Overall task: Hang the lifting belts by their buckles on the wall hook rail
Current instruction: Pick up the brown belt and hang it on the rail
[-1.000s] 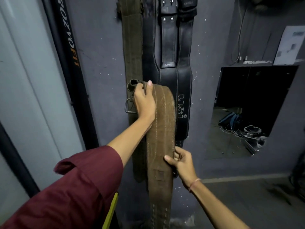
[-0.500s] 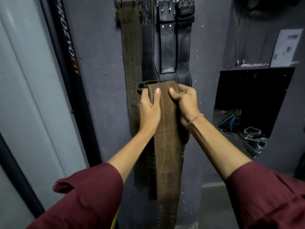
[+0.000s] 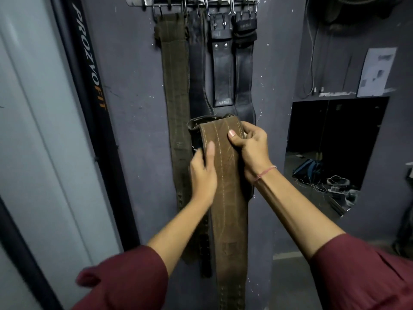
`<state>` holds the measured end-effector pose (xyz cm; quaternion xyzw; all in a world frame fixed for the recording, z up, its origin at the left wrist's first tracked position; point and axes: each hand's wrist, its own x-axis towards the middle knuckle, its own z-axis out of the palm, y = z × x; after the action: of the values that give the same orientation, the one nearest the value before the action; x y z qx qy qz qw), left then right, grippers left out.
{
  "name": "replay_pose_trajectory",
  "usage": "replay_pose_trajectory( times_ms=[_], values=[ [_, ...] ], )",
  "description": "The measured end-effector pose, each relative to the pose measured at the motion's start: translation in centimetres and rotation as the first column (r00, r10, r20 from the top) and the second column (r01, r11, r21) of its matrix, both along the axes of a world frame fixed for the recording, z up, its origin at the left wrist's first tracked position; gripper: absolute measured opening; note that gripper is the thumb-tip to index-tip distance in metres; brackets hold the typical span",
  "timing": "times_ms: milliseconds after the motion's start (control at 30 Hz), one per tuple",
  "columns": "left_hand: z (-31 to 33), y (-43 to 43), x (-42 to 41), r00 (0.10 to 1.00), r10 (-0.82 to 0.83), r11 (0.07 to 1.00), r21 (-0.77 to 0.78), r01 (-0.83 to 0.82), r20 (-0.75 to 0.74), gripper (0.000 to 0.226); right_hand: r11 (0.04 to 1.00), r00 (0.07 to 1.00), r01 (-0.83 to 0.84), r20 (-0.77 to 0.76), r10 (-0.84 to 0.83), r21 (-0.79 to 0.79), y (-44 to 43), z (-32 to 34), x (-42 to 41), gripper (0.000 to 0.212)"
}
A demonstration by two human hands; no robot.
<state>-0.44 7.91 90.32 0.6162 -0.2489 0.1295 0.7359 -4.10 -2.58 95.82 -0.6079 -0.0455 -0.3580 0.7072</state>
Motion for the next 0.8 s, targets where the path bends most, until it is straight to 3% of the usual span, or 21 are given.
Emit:
replay_pose_trajectory(
  times_ms=[133, 200, 267, 367, 467, 533, 567, 700, 800],
  values=[
    [6.2, 0.2, 2.2, 0.91, -0.107, 0.994, -0.022, 0.107, -0.4, 0.098, 0.997, 0.997, -0.072, 0.018, 0.073, -0.037, -0.6, -1.8, -0.3, 0.027],
    [7.2, 0.5, 2.3, 0.876, -0.171, 0.985, -0.061, 0.16, -0.451, 0.071, 0.995, 0.996, -0.086, 0.022, 0.087, -0.043, -0.8, -2.3, -0.6, 0.03],
    [7.2, 0.1, 1.8, 0.89, -0.16, 0.987, -0.076, 0.141, -0.426, 0.04, 0.996, 0.997, -0.077, 0.025, 0.078, -0.044, -0.9, -2.6, -1.0, 0.029],
    [5.7, -0.6, 1.4, 0.932, -0.158, 0.982, -0.149, 0.115, -0.326, 0.022, 0.999, 0.999, -0.04, 0.008, 0.041, -0.032, -1.2, -2.7, -1.5, 0.016],
    [4.9, -1.0, 0.7, 0.963, -0.144, 0.982, -0.151, 0.111, -0.228, 0.007, 1.0, 0.987, 0.027, -0.16, -0.026, 0.006, -1.7, -2.0, -0.7, 0.058],
    [4.5, -1.0, 0.0, 0.968, -0.174, 0.978, -0.145, 0.149, -0.181, 0.026, 1.0, 0.975, -0.006, -0.222, 0.012, 0.025, -2.0, -1.0, -0.3, 0.083],
    [4.3, -1.0, -0.4, 0.967, -0.197, 0.976, -0.125, 0.179, -0.158, 0.033, 0.999, 0.978, -0.029, -0.205, 0.037, 0.039, -2.2, -0.4, -0.2, 0.084],
    [4.4, -0.8, -1.6, 0.958, -0.272, 0.96, -0.093, 0.264, -0.091, 0.041, 0.992, 0.998, 0.027, -0.059, -0.02, 0.121, -2.1, 2.1, -0.4, 0.047],
    [4.8, -0.1, -2.1, 0.913, -0.396, 0.916, -0.119, 0.384, -0.099, 0.044, 0.99, 0.991, 0.109, 0.063, -0.115, 0.092, -2.0, 1.5, -0.2, 0.024]
  ],
)
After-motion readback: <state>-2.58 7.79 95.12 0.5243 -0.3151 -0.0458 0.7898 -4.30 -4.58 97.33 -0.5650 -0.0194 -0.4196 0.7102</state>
